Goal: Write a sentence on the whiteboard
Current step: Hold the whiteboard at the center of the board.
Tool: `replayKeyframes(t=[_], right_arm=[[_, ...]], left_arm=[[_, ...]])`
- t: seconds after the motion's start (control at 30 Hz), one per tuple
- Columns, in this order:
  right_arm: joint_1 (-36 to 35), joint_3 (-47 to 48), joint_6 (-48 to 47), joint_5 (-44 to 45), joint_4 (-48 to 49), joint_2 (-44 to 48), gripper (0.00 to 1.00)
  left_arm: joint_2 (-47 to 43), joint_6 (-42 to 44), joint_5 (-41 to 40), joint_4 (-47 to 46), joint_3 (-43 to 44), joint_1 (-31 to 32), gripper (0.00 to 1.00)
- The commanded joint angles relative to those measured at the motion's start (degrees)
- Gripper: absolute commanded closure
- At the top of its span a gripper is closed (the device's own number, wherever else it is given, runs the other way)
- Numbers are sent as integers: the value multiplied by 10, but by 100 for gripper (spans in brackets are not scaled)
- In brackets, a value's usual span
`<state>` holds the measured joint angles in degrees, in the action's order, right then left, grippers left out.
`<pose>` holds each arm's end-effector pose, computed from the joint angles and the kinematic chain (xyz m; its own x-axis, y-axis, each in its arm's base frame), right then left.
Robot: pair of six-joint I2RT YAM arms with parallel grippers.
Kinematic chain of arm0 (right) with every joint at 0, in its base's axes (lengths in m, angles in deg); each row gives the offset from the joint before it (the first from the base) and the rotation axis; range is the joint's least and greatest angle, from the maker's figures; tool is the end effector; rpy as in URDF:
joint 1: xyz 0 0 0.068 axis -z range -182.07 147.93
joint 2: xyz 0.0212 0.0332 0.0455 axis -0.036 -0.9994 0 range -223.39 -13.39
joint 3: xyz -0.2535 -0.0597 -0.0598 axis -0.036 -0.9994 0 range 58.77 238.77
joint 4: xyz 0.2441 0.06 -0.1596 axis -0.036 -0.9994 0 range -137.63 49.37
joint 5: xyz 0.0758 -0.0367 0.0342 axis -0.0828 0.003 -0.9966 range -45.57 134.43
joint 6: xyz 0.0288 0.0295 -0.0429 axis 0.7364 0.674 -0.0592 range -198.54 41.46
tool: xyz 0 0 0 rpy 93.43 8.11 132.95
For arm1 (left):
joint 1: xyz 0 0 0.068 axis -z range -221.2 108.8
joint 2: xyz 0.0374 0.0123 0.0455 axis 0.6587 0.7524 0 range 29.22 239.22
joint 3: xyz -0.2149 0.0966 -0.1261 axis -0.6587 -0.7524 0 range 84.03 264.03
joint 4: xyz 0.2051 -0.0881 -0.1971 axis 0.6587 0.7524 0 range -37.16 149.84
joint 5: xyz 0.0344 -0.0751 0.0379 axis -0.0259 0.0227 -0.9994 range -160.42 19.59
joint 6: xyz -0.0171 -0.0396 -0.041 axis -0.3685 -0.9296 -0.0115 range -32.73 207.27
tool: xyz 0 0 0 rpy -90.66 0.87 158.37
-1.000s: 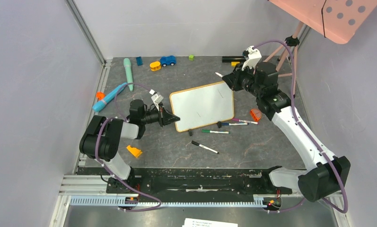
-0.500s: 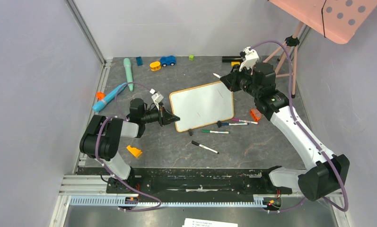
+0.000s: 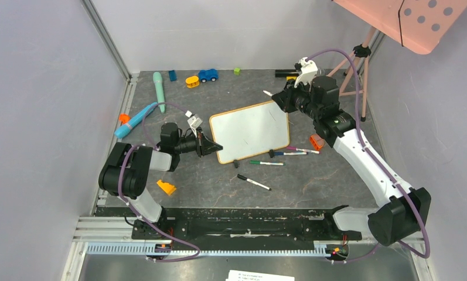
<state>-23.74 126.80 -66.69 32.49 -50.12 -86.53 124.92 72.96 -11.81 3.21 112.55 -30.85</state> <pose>0.3179 0.1360 0.3657 -0.3418 0.0804 -0.9363 -0.4876 0.8366 0.2498 0.2914 -0.0911 0.1032 -0.5085 -0.0381 -0.8602 0.7931 0.3683 -0.4851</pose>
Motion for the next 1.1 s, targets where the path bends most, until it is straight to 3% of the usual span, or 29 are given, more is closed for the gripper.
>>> replayKeyframes(t=[0.0, 0.17, 0.2, 0.23, 0.27, 0.53, 0.77, 0.93, 1.0, 1.07], right_arm=[[-6, 27, -11, 2, 20, -1, 100], [-7, 28, -10, 5, 16, 1, 100], [-7, 28, -11, 6, 15, 1, 100], [-8, 28, -11, 6, 14, 3, 100], [-8, 28, -11, 7, 13, 3, 100], [-12, 26, -10, 9, 11, 11, 100], [-14, 26, -11, 14, 12, 14, 100], [-18, 23, -12, 14, 13, 15, 100], [-20, 22, -15, 15, 11, 15, 100], [-23, 22, -17, 15, 9, 16, 100]], left_arm=[[2, 44, -17, -15, -1, -2, 83], [10, 38, -23, -6, 9, -2, 71], [13, 36, -24, -4, 12, -2, 64], [16, 33, -27, 1, 17, -2, 23], [18, 31, -26, 6, 21, -2, 16], [13, 25, -61, 10, 15, -2, 15], [5, -7, -107, -53, -14, -6, 20], [3, 1, -107, -43, -12, -7, 37], [5, 3, -109, -38, -10, -7, 49], [8, 4, -101, -36, -7, -7, 53]])
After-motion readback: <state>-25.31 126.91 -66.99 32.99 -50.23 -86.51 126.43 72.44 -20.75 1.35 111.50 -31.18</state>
